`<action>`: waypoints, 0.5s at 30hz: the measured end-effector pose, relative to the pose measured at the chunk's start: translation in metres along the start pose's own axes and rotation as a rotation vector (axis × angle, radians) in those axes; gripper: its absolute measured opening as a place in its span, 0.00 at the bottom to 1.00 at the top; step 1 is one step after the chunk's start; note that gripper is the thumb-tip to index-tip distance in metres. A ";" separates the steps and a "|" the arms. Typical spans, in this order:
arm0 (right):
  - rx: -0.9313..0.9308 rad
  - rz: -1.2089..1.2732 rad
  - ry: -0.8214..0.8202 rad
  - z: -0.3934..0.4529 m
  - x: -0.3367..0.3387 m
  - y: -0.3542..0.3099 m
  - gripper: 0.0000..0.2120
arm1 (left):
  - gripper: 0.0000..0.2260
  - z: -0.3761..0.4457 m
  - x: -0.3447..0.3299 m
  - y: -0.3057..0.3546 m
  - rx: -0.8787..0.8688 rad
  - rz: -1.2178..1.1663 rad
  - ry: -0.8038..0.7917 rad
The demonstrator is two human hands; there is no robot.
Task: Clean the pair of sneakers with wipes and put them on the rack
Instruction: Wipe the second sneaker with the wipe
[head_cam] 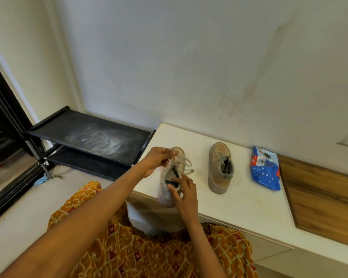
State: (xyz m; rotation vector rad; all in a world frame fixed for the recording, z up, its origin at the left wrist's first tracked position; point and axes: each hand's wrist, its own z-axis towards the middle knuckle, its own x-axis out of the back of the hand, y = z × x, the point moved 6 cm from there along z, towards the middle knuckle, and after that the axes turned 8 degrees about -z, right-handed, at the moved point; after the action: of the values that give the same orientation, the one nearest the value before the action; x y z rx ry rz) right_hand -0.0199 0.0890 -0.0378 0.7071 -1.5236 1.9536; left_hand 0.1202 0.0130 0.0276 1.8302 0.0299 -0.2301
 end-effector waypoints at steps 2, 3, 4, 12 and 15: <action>-0.076 0.182 0.027 0.000 0.002 0.002 0.19 | 0.09 -0.006 0.003 -0.005 -0.025 0.224 -0.073; -0.138 0.294 0.045 0.000 0.006 0.003 0.18 | 0.09 -0.010 0.002 -0.007 -0.048 0.380 -0.122; -0.212 0.394 0.077 0.002 0.010 0.005 0.16 | 0.08 -0.013 -0.001 -0.009 -0.070 0.548 -0.184; -0.352 0.419 0.083 0.031 0.036 -0.005 0.12 | 0.10 -0.029 -0.035 -0.015 -0.313 1.409 -0.319; -0.225 0.265 -0.021 0.039 0.043 -0.036 0.14 | 0.09 -0.028 -0.032 -0.018 -0.303 1.267 -0.389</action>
State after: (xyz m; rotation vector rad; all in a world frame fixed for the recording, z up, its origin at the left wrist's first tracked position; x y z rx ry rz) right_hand -0.0220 0.0626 0.0251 0.4494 -1.8951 1.9196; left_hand 0.0903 0.0474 0.0228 1.1860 -1.2487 0.3103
